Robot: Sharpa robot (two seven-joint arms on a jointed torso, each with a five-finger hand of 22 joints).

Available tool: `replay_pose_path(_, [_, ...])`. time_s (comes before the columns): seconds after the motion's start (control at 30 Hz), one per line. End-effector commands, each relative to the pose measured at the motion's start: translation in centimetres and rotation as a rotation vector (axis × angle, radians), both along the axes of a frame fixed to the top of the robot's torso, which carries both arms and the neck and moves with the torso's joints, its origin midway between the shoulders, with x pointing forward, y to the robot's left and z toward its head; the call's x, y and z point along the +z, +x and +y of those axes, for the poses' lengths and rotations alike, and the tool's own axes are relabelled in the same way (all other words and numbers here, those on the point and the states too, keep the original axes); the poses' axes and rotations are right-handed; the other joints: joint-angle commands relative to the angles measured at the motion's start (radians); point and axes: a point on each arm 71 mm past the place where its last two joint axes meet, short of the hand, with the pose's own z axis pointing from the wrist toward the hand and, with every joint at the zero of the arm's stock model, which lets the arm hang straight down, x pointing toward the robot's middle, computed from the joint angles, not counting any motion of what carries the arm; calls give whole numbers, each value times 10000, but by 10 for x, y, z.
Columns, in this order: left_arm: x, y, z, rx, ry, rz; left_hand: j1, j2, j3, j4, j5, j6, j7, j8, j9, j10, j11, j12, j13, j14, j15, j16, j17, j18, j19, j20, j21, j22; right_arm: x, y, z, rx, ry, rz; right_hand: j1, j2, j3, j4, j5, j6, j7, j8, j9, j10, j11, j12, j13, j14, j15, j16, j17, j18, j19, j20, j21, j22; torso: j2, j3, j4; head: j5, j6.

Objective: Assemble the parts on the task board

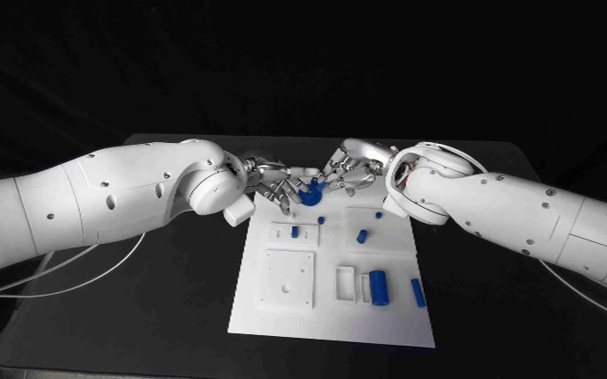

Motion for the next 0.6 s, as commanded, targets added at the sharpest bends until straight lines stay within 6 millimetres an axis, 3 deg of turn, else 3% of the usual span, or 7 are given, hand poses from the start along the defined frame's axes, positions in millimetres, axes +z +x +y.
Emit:
replay_pose_path(0.03, [1,0,-3,-521,-152,-340,284,0,152,-24,-39,-257,14,13,-7,-150,17,-106,-62,-109,29,-72,-47,-26,-121,8,-40,-189,-1,0,-1,-33,533,634,-7,59,61,2,27,64,1,33,518,-66,-35,-46,6,-82,-13,-62,-13,10,-24,15,-32,12,-3,-1,-5,13,9])
replay_pose_path(0.17, [0,0,-4,-940,-29,-664,582,245,325,-73,-41,-1253,-33,-65,-57,-624,97,-351,-201,-367,93,-173,-95,-63,-348,79,-67,-376,-2,-1,-1,-40,798,1037,-18,61,59,1,91,57,3,35,522,-78,-33,-49,7,-94,-11,-70,-19,10,-34,18,-39,21,0,-6,-4,15,15])
replay_pose_path(0.27, [-1,-1,-6,-1336,114,-980,920,290,344,-124,-40,-1703,-85,-44,-63,-720,83,-372,-276,-459,87,-78,-62,-73,-400,84,-27,-550,-2,-1,0,-28,878,1181,-25,61,53,2,128,48,4,32,522,-85,-33,-54,4,-96,-9,-68,-19,10,-37,19,-40,26,3,-8,-10,17,14])
replay_pose_path(0.37, [-1,-3,-9,-1914,402,-1632,1673,248,531,-560,-36,-1790,-126,-32,-61,-749,46,-346,-290,-487,65,-20,-43,-89,-398,67,-21,-605,-2,-1,0,-22,920,1255,-24,62,45,1,137,50,4,35,525,-92,-31,-55,4,-104,-9,-74,-23,10,-44,20,-46,29,0,-8,-11,15,13])
replay_pose_path(0.4, [0,-3,-11,-2226,622,-2100,2104,184,630,-830,-32,-1725,-138,-11,-55,-738,18,-317,-288,-486,52,13,-32,-94,-385,55,-13,-621,-2,-1,0,-24,930,1275,-24,62,45,1,137,50,4,35,525,-92,-31,-55,4,-104,-9,-74,-23,10,-44,20,-46,29,0,-7,-8,17,14])
replay_pose_path(0.6, [6,-5,-19,-3295,1576,-4177,3284,19,1035,-1538,-11,-1159,-156,102,-30,-626,-59,-224,-310,-436,-19,150,-1,-86,-284,-14,39,-615,-2,-1,0,-5,899,1262,-17,73,35,-5,154,43,5,34,528,-93,-33,-43,14,-107,-7,-65,-21,13,-42,21,-46,42,-4,-7,-9,8,34])
